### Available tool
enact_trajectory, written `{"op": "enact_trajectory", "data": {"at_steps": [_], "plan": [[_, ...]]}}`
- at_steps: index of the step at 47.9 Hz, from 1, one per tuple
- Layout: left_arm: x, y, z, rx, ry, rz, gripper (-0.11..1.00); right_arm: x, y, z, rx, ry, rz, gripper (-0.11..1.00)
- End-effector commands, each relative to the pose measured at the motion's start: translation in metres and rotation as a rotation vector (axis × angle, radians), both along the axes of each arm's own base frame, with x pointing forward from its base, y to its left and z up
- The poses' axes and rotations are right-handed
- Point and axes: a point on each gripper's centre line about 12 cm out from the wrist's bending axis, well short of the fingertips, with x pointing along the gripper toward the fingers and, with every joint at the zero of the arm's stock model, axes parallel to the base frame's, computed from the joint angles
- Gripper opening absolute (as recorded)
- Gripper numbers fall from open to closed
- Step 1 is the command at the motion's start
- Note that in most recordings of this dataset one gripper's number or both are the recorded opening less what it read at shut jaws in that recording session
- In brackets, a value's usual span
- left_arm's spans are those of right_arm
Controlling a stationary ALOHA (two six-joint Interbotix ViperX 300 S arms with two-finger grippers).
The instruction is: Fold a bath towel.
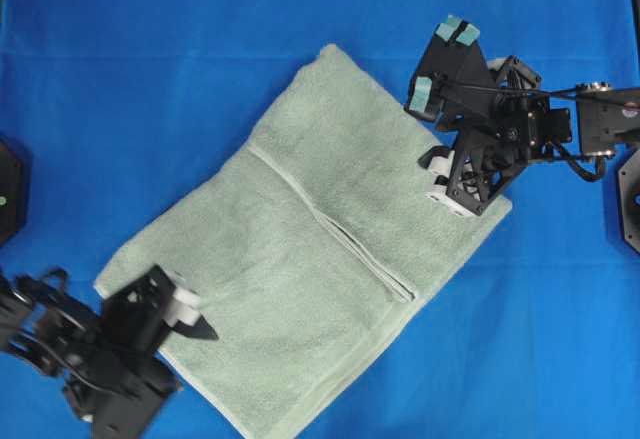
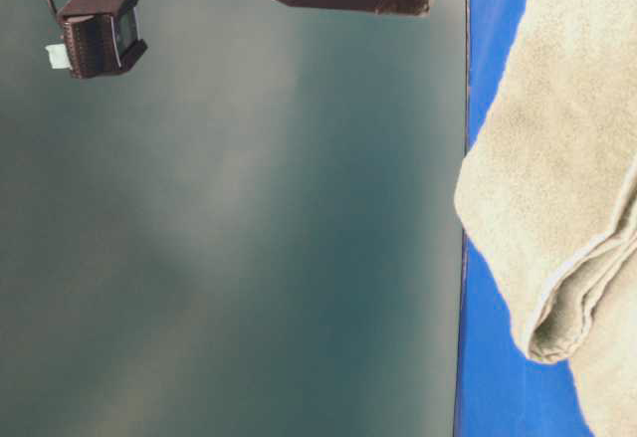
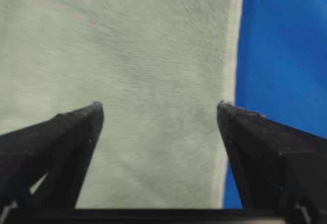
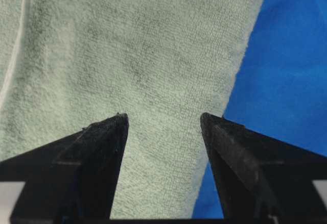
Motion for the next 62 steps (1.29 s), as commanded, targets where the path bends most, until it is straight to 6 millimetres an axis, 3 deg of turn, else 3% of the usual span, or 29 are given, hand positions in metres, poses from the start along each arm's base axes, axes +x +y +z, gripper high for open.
{"op": "enact_trajectory", "data": {"at_steps": [1, 13, 25, 28, 37, 41, 49, 59, 62], "plan": [[0.007, -0.016, -0.003, -0.005, 0.009, -0.013, 0.85, 0.000, 0.000, 0.009, -0.003, -0.033, 0.003, 0.61], [0.013, -0.022, -0.060, 0.080, 0.134, -0.017, 0.85, 0.000, -0.001, 0.008, -0.010, -0.030, 0.006, 0.62], [0.021, -0.017, -0.060, 0.085, 0.127, -0.005, 0.79, -0.001, -0.001, 0.007, -0.009, -0.027, 0.005, 0.61], [0.022, -0.014, -0.062, 0.081, 0.126, 0.002, 0.68, -0.001, -0.001, 0.007, -0.009, -0.029, 0.005, 0.61], [0.020, -0.006, -0.067, 0.093, 0.129, -0.008, 0.17, -0.001, 0.000, 0.007, -0.009, -0.032, 0.007, 0.61], [0.021, -0.007, -0.064, 0.101, 0.125, -0.019, 0.11, 0.000, 0.002, 0.007, -0.008, -0.033, 0.012, 0.61], [0.023, -0.004, -0.040, 0.144, 0.132, 0.006, 0.11, -0.003, 0.001, 0.009, -0.010, -0.032, 0.012, 0.61], [0.026, 0.007, 0.045, 0.293, 0.149, 0.026, 0.11, -0.017, 0.000, 0.016, -0.017, -0.033, 0.005, 0.61], [0.028, 0.011, 0.060, 0.336, 0.157, 0.012, 0.11, -0.022, 0.000, 0.016, -0.020, -0.038, 0.006, 0.61]]}}
